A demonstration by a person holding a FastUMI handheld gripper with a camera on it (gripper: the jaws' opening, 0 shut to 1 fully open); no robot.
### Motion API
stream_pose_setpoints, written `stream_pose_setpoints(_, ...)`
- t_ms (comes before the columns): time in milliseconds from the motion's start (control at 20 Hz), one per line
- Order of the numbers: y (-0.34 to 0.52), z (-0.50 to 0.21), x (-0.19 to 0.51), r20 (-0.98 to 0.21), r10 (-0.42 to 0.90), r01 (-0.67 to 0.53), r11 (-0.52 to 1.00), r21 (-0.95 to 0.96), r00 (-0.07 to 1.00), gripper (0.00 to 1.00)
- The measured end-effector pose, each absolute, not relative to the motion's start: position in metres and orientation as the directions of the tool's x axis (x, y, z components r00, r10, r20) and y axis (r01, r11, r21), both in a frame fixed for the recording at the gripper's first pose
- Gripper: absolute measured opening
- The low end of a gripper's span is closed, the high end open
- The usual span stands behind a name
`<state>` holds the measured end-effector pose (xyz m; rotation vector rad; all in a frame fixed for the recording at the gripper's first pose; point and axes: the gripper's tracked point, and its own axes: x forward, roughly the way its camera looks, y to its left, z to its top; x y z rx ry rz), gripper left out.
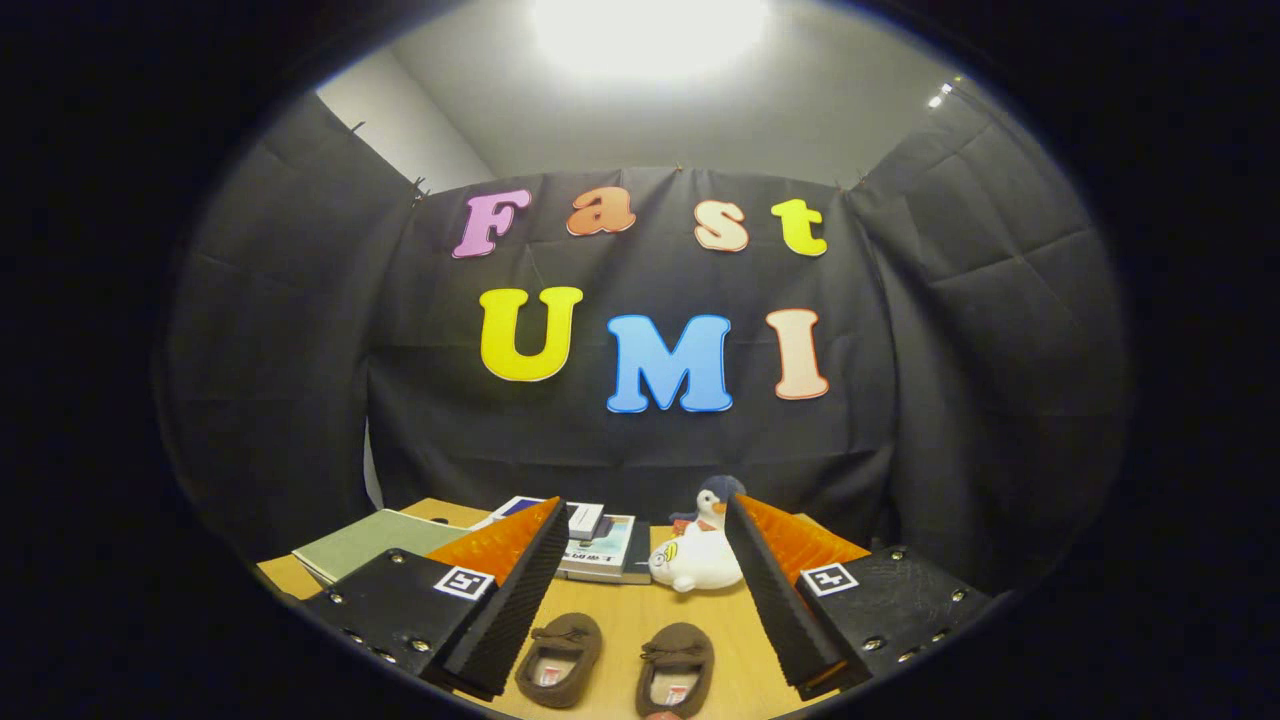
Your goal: Open the storage box then place both shoes into the box .Put the left shoe in first, then the right shoe, with the right side of both shoes facing outward in a uniform manner.
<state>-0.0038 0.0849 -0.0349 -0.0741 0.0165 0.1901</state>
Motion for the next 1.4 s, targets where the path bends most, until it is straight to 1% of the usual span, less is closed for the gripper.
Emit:
stream_pose_setpoints(200,0.123,-0.070,0.004,-0.079,0.269,-0.268,0.963,0.023,0.960,0.96)
stream_pose_setpoints(350,0.146,-0.107,0.007,-0.160,0.310,-0.287,0.946,0.150,0.937,0.96)
stream_pose_setpoints(500,0.164,-0.138,0.007,-0.236,0.354,-0.278,0.912,0.301,0.905,0.98)
stream_pose_setpoints(750,0.191,-0.181,0.003,-0.340,0.444,-0.210,0.810,0.547,0.829,0.98)
stream_pose_setpoints(950,0.217,-0.210,-0.006,-0.381,0.542,-0.125,0.681,0.722,0.749,0.98)
stream_pose_setpoints(1150,0.238,-0.227,-0.013,-0.386,0.619,-0.017,0.542,0.840,0.685,0.96)
stream_pose_setpoints(1350,0.258,-0.232,-0.018,-0.366,0.676,0.025,0.458,0.888,0.640,0.95)
stream_pose_setpoints(1400,0.259,-0.233,-0.017,-0.361,0.679,0.039,0.441,0.897,0.639,0.83)
